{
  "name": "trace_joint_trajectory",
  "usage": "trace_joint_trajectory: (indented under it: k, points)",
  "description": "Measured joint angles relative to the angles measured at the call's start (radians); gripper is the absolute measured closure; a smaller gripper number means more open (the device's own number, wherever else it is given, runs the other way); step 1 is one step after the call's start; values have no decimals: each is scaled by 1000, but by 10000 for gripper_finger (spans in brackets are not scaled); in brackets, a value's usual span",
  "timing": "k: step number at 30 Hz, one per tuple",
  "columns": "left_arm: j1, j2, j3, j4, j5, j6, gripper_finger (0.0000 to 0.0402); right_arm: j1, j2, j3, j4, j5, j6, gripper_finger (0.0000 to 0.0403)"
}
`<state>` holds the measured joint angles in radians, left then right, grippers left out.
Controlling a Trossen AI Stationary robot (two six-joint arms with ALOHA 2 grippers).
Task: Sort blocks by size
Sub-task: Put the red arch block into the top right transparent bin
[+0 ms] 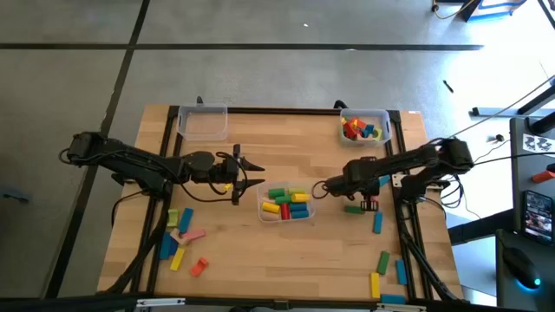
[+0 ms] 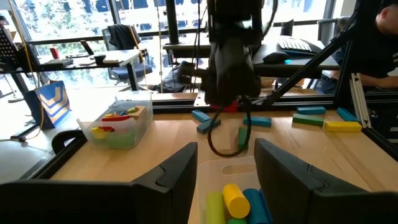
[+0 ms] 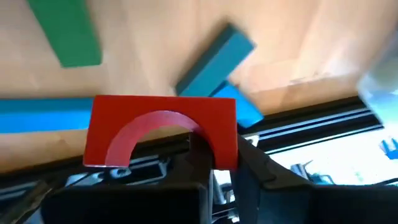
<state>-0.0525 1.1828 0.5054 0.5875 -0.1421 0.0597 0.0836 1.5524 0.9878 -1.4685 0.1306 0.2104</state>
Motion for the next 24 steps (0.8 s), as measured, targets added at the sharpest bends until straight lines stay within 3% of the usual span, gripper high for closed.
trace_joint_trajectory:
  k: [13,24]
  points:
    - [0,0,0,0,0,0,247,-224,-149,0,24,202,-7,368]
    - [0,0,0,0,0,0,247,-487,-181,0,220,325,-116,368]
